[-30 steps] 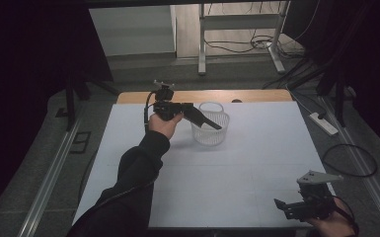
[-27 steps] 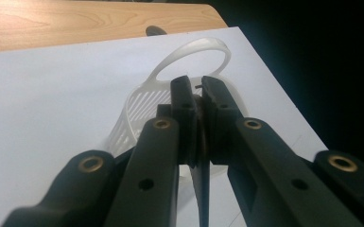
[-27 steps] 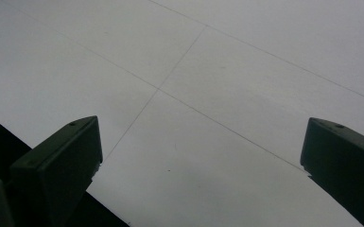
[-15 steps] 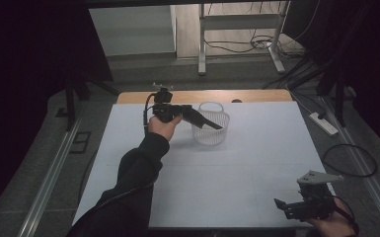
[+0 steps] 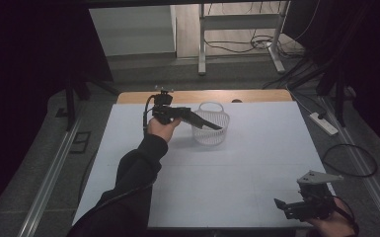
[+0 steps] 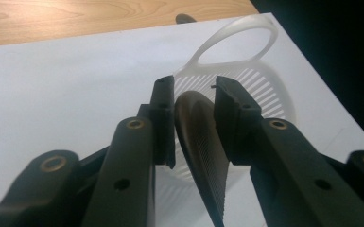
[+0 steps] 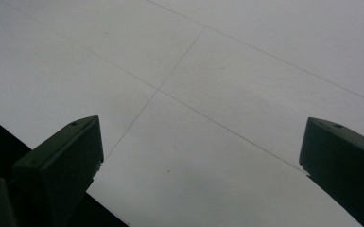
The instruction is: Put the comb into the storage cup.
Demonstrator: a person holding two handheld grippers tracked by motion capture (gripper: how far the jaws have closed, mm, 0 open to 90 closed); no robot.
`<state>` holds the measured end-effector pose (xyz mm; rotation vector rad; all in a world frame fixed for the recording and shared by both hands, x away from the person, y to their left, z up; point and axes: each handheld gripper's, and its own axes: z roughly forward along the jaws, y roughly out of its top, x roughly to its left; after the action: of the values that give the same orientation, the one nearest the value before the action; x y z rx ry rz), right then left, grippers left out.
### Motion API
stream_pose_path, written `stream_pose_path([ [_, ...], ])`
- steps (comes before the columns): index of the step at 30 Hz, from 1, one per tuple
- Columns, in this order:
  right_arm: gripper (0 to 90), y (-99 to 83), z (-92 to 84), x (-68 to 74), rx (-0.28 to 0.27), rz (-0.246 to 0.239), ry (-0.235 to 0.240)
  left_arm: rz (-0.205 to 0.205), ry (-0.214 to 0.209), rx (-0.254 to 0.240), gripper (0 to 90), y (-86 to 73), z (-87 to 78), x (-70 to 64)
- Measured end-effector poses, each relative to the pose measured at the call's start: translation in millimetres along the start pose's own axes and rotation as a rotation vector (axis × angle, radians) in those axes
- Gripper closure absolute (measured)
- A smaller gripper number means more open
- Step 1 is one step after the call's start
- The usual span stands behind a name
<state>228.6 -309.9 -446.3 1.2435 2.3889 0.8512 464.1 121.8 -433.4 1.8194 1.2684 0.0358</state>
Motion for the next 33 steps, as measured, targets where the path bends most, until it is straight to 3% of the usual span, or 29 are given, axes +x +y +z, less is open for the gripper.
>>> stream_pose_path([
  [17,1.0,0.0,0.2,0.1,0.002,-0.001,0.000,0.025,0.071,0.012,50.1,-3.2,3.1,-0.9],
  [23,0.9,0.1,0.2,0.1,0.003,-0.001,0.000,0.053,0.097,0.018,37.9,-2.8,3.7,-5.0],
  [27,1.0,0.0,0.1,0.0,0.002,-0.001,0.000,0.059,0.083,0.011,27.9,-4.2,4.4,-5.9],
  [33,0.9,0.1,0.2,-0.1,0.002,0.000,0.000,0.103,0.087,0.009,16.0,-4.3,4.1,-8.5],
])
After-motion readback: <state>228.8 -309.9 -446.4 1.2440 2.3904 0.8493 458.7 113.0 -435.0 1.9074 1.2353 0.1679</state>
